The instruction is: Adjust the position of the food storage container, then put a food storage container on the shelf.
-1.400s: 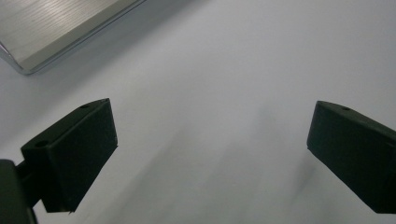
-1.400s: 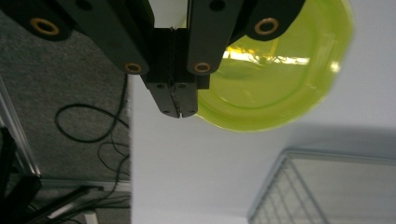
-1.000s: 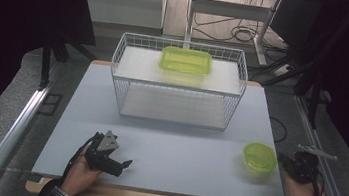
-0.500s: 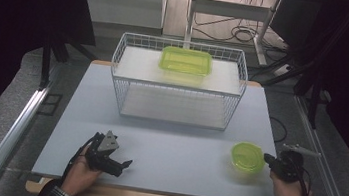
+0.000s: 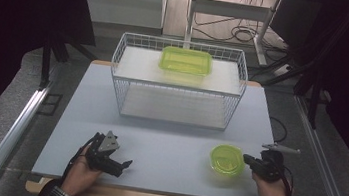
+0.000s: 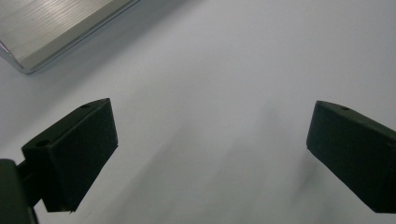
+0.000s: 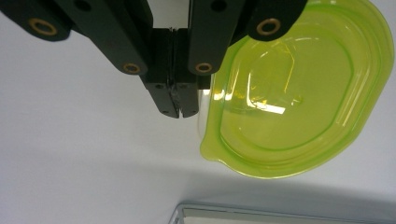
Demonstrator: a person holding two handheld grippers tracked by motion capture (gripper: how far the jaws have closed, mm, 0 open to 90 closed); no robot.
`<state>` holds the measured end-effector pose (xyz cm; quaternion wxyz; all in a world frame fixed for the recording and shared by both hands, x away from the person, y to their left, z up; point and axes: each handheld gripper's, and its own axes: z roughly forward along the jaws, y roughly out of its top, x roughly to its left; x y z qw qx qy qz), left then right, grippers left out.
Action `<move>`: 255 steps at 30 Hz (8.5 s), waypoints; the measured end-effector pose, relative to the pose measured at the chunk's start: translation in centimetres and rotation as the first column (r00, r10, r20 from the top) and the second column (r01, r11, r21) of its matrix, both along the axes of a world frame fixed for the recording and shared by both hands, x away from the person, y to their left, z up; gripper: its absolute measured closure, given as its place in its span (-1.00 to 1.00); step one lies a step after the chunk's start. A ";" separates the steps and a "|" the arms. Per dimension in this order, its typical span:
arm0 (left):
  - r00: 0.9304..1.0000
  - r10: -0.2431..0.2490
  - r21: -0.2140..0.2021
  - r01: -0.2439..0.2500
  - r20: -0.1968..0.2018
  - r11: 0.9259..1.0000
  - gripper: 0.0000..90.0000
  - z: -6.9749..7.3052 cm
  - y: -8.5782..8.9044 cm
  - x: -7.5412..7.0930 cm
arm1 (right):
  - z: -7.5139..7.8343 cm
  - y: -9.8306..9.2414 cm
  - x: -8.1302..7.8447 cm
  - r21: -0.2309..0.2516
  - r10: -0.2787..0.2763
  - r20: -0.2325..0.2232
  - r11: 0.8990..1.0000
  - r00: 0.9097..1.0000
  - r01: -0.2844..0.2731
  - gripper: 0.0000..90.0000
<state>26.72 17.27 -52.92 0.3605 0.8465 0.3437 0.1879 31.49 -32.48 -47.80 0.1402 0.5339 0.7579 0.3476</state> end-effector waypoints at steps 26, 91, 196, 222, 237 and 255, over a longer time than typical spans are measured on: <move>1.000 -0.001 0.015 0.001 -0.002 1.000 -0.95 -0.1 -0.2 0.0 | -2.0 3.8 -0.6 0.058 0.129 -0.088 0.991 0.988 -0.125 0.97; 1.000 -0.010 0.029 0.010 -0.002 1.000 -0.94 -0.1 -0.4 -0.1 | -1.6 10.0 1.1 -0.018 0.290 0.105 0.957 0.951 -0.290 -0.82; 1.000 0.005 0.008 -0.005 0.006 1.000 -0.94 0.2 -0.1 0.0 | 8.3 11.0 6.8 0.581 0.335 -0.069 0.779 0.940 -0.235 0.80; 1.000 0.007 -0.019 -0.007 0.004 1.000 -0.95 0.4 0.2 0.0 | 14.7 10.8 9.3 0.602 0.280 0.016 0.764 0.960 -0.233 0.80; 1.000 0.006 -0.018 -0.006 -0.002 1.000 -0.95 0.3 0.2 0.0 | 18.0 11.4 11.5 0.606 0.218 0.070 0.766 0.973 -0.216 0.80; 1.000 0.006 -0.015 -0.006 -0.005 1.000 -0.95 0.3 0.2 0.0 | 21.4 14.2 14.4 0.585 0.136 0.116 0.791 0.984 -0.178 0.80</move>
